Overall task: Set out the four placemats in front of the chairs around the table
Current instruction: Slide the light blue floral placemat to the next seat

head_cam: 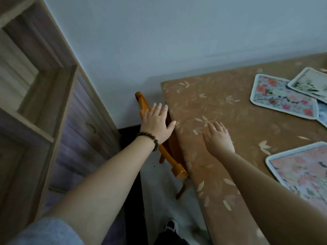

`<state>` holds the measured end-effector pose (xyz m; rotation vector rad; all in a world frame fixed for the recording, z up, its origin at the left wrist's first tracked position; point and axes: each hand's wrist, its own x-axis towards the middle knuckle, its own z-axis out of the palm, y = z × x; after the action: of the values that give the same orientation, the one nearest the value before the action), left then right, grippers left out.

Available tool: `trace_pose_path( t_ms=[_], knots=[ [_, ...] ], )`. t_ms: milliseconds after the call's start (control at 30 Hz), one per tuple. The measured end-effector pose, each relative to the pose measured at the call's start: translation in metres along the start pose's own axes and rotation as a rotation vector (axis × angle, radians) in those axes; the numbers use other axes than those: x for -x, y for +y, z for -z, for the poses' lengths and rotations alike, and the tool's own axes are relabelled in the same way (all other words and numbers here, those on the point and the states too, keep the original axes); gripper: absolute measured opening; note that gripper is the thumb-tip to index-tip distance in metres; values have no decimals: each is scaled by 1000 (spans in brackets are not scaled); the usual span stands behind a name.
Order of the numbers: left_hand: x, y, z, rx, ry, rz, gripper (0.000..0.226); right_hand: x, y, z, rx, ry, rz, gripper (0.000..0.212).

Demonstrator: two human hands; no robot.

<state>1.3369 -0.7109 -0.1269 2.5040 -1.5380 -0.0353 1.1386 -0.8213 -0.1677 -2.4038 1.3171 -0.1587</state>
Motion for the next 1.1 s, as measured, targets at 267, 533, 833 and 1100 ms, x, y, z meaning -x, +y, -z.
trace_pose_path(
  t_ms=[267, 533, 833, 1100],
  knots=[
    [-100, 32, -29, -48, -166, -220, 75, -31, 42, 33, -15, 92, -300, 55],
    [-208, 67, -60, -31, -233, -522, 76, -62, 63, 31, -28, 192, -627, 55],
    [-318, 67, -77, -54, -314, -845, 75, -116, 19, 13, -22, 257, -936, 55],
    [-352, 88, -89, -22, -375, -965, 76, -134, 14, 14, -26, 319, -1072, 55]
  ],
)
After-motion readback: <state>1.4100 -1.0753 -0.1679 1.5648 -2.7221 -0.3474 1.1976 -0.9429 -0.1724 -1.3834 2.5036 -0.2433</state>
